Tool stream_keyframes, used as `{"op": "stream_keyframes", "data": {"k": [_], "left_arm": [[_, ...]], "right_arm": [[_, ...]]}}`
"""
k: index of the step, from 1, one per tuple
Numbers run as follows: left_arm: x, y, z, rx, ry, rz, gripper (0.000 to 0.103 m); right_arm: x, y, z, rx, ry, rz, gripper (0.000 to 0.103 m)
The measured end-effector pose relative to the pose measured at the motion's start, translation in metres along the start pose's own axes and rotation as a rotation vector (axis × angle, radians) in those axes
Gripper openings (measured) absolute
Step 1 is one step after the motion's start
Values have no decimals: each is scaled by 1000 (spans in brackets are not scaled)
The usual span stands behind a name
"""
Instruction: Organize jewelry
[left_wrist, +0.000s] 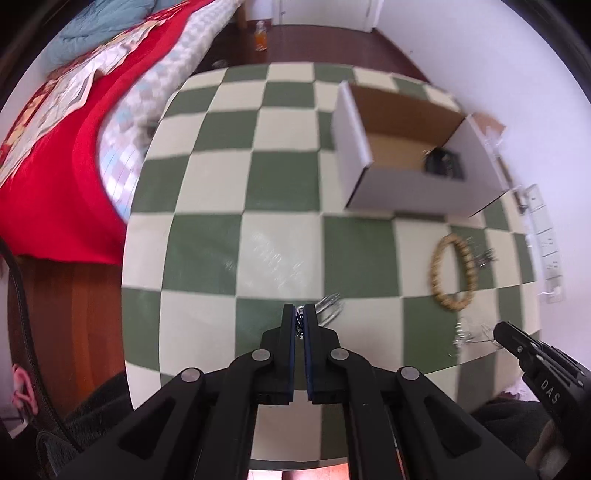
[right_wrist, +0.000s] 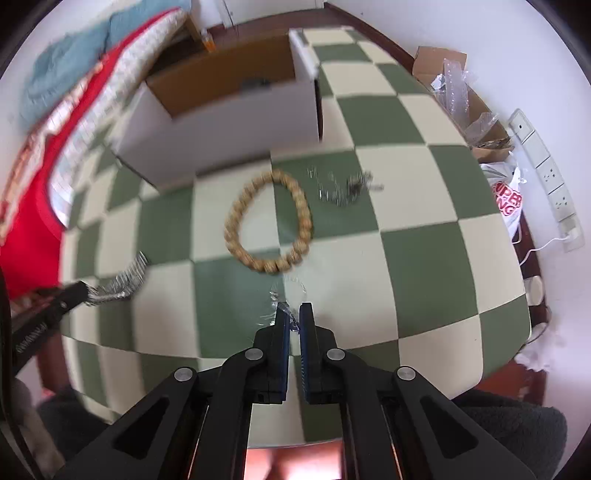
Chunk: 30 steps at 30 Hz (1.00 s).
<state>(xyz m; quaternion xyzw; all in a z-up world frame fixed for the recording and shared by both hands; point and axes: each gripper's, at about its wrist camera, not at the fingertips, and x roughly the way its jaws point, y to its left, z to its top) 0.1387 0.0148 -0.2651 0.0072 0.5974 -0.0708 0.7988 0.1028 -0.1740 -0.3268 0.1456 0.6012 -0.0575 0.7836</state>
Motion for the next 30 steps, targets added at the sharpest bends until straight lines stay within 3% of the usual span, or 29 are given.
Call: {"op": "stream_keyframes", "data": {"k": [10,16,22,30], "left_arm": [[-37,0,53,75,-91,-45,1],[-71,-13,77,130,-156,-60,1],[-95,-19,121,130,-189,-133,1],[-87,-22,183,121,-153,-189,1]], "right_arm": [[-41,-23,51,43,-57,139,5],[-85,-6,79,2,-123,213,5],[-122,17,115,-51,-189,247,5],[-150,51,164,-103,-254,264,5]]}}
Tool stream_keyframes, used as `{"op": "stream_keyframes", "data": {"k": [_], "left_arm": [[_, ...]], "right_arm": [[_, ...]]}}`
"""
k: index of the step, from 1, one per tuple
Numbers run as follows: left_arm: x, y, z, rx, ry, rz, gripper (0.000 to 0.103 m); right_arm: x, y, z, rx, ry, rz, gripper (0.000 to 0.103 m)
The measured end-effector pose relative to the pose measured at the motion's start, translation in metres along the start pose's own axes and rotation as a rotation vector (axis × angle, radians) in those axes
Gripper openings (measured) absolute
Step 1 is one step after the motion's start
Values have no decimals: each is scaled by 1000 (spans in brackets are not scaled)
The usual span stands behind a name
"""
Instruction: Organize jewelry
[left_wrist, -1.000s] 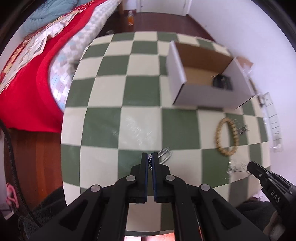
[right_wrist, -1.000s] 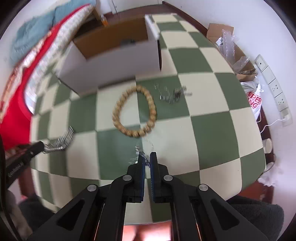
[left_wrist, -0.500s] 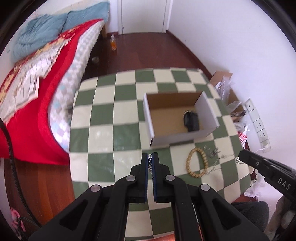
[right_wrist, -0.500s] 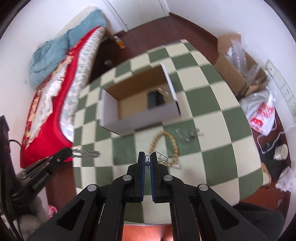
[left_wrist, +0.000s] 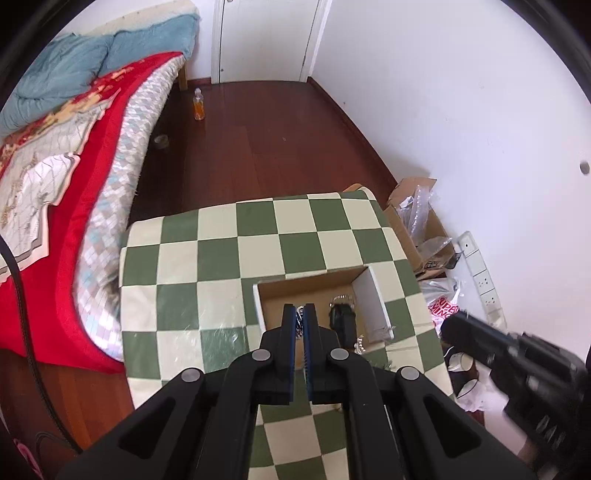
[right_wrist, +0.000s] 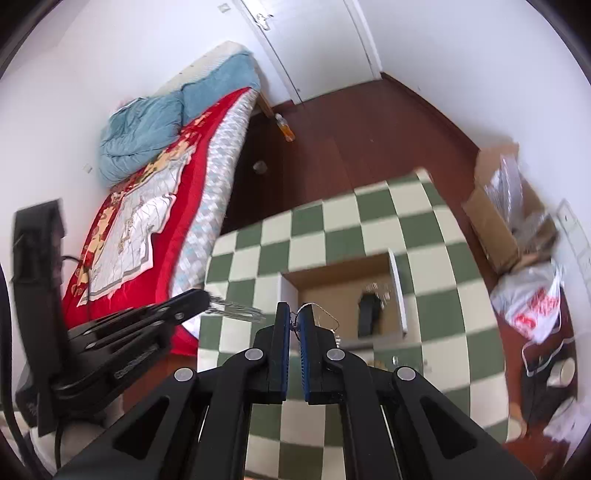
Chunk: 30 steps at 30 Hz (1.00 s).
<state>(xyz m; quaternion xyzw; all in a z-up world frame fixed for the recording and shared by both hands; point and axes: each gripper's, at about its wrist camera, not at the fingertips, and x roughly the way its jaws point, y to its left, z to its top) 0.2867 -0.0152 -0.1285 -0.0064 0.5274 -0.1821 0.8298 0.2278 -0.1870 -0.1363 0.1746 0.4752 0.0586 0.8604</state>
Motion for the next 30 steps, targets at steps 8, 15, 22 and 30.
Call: {"op": "stream_keyframes", "data": {"k": [8,15,22,30], "left_arm": [[71,21,11,-90,167,-67,1],[119,34,9,-142,272,-63,1],[142,38,17,-141,308,-16,1],[129,39,30,-133,249,105,7]], "right_arm": [[52,1,13,4,76,-17,5],[121,-27,-2,56,217,-36,5],[174,-44,-11,52,350,-74,6],[190,-59,-8,56,432,-152,70]]}}
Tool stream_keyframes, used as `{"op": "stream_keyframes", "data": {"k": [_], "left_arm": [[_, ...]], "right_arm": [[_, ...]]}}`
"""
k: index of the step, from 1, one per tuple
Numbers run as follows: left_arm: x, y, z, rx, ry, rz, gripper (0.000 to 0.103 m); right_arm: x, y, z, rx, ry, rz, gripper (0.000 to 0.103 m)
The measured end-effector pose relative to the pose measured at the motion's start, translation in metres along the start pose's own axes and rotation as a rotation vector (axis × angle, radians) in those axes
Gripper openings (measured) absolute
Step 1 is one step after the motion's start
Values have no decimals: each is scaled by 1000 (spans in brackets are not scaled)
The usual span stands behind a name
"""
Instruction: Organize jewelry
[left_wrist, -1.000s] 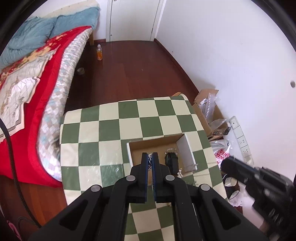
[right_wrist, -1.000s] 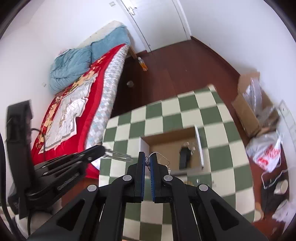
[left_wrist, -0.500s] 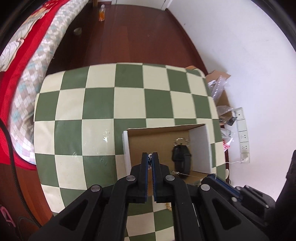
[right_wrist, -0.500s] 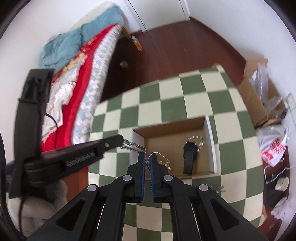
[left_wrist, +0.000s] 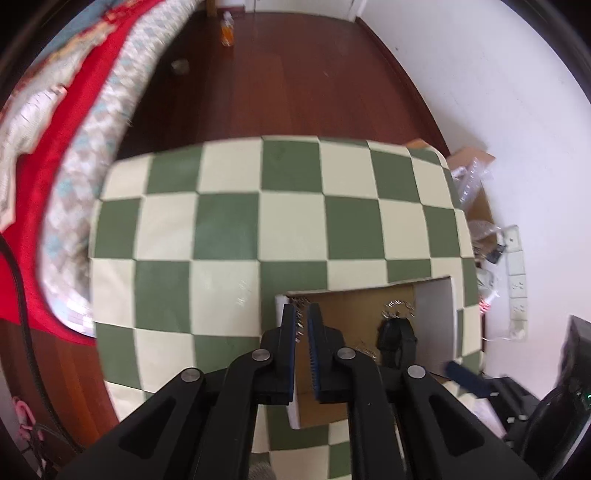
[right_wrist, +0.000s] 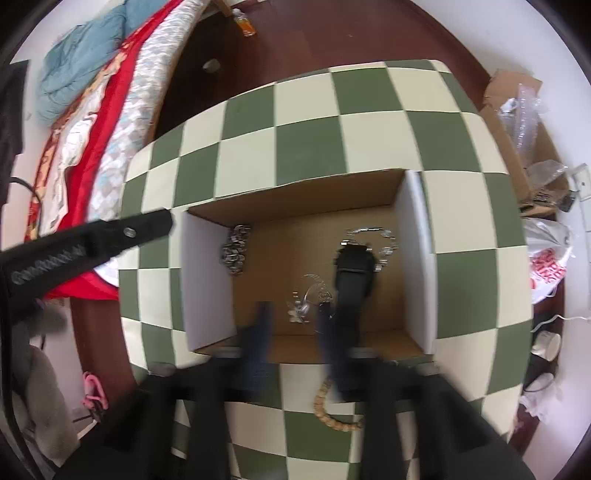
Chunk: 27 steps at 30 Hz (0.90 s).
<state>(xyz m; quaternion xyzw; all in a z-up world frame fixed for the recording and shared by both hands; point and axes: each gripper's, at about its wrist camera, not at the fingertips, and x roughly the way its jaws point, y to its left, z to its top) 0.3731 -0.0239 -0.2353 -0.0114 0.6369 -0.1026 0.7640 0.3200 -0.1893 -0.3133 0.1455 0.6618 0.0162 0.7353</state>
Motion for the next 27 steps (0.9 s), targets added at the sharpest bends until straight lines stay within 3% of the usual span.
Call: {"op": "stream_keyframes", "data": {"k": [1,3,4,5,6,7,9,12,16,27], "left_arm": [[-3,0,-1,6,-18,33,13],[-13,-1,-5,14,-67,88,41],[-16,0,-8,9,-88,114,76],[-19,1,-10,6,-108,137,93],[-24,2,-15,5,-139,162,93],[-27,2,-21,9,-162,184,94],[-29,4,-32,7,-178,222,103],[-27,4,-53,-1,-184,243,103],[-29,3,-78,-9,-213,266,103],[-61,3,-124,-22,-278,249,103]], "right_arm": [[-4,-2,0,-1,-10,-20,77],[-12,-5,-2,-6,-23,-52,77],[-16,-8,-2,-10,-25,-86,80],[-20,-10,-3,-8,-29,-116,85],[-23,-12,-5,-11,-36,-137,95],[-27,-13,-7,-21,-40,-171,99],[-32,-16,-13,-35,-52,-237,99],[-35,-19,-22,-52,-56,-284,103],[-36,-23,-37,-61,-63,-290,103],[-70,-16,-74,-112,-199,-308,103]]}}
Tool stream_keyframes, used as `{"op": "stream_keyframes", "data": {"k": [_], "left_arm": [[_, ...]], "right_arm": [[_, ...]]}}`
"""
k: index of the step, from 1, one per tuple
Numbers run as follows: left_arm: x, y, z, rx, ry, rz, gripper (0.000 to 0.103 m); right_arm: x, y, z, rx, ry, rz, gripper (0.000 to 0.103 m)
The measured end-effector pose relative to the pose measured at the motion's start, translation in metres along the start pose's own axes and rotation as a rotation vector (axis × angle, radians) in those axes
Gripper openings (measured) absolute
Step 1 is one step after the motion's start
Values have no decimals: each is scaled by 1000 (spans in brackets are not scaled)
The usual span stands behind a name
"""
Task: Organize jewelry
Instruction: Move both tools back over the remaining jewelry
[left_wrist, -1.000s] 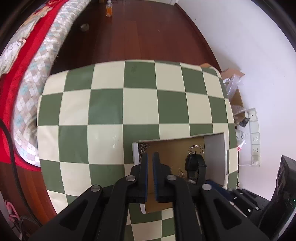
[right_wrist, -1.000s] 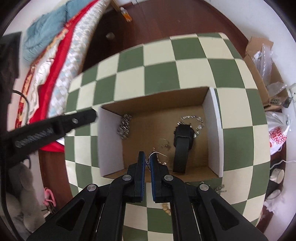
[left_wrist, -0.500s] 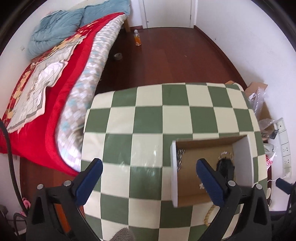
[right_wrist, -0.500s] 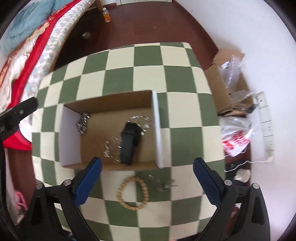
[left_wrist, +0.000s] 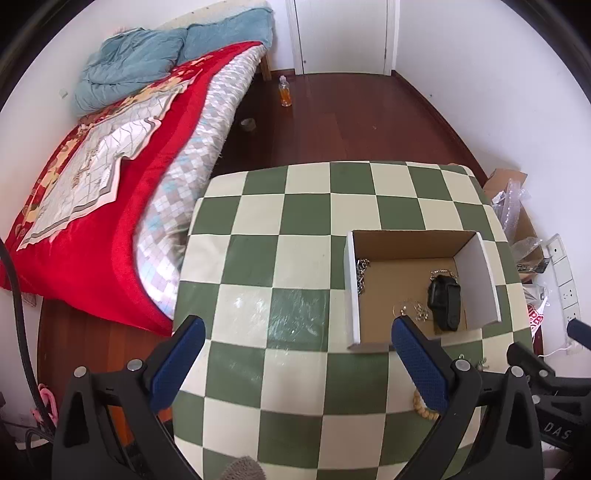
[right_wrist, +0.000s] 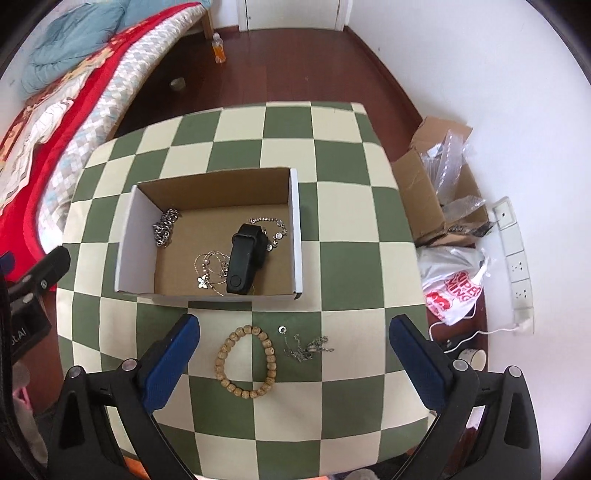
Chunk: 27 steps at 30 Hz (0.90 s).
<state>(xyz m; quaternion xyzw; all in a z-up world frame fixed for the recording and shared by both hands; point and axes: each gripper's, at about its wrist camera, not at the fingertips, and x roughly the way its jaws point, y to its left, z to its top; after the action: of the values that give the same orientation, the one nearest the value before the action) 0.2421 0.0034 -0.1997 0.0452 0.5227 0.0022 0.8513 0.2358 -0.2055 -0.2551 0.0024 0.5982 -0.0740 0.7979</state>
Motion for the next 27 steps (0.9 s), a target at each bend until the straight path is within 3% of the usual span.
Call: {"op": "stream_keyframes", "data": {"k": [18,27], "left_arm": [[-98,21,-36,-8,-120,11,103],[-107,13,-41,-22,-172,37,103]], "right_arm": [[-118,6,-41,31,-233,4,103],[-149,6,-52,46,-297,49,103]]}}
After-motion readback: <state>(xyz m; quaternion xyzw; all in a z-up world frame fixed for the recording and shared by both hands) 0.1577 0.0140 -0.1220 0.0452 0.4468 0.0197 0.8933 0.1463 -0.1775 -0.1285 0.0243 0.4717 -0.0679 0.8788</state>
